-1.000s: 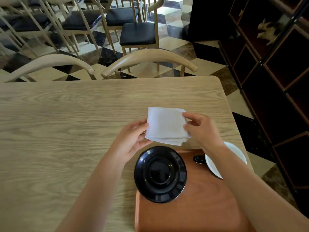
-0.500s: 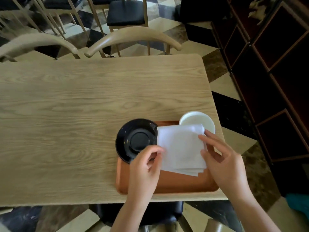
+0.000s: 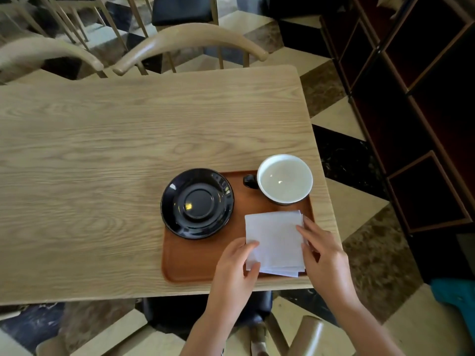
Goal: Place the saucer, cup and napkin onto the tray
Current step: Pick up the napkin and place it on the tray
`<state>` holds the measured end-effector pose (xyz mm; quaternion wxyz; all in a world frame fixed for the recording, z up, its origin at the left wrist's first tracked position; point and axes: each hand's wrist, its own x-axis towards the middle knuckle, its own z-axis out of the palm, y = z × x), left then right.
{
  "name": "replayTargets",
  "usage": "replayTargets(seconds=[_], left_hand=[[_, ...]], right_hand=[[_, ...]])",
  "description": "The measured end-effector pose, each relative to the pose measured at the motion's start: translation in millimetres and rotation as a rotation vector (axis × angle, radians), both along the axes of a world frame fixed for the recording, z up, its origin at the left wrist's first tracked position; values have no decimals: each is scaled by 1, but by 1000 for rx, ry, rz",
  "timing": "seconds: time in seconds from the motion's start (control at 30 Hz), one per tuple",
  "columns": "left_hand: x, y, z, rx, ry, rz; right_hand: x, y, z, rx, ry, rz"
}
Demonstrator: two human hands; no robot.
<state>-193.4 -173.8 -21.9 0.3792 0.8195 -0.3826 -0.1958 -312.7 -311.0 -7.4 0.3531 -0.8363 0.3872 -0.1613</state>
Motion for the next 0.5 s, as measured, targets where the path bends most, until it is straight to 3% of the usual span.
replayTargets(seconds=[0.1,0.2,0.33,0.5], left_hand=[[-2,-3,-1,57,-56,-28],[-6,-1,-4,98,-142,-63],[-8,3,-11,122,-347,-180],[-8,12,-13,336,-461,-334]], right_hand=[[-1,-6,-3,-48,83,130],[-8,-5,-10,-238,189,281],[-12,1,-18,-415,230,299],[-21,10,-28,-503,281,397]])
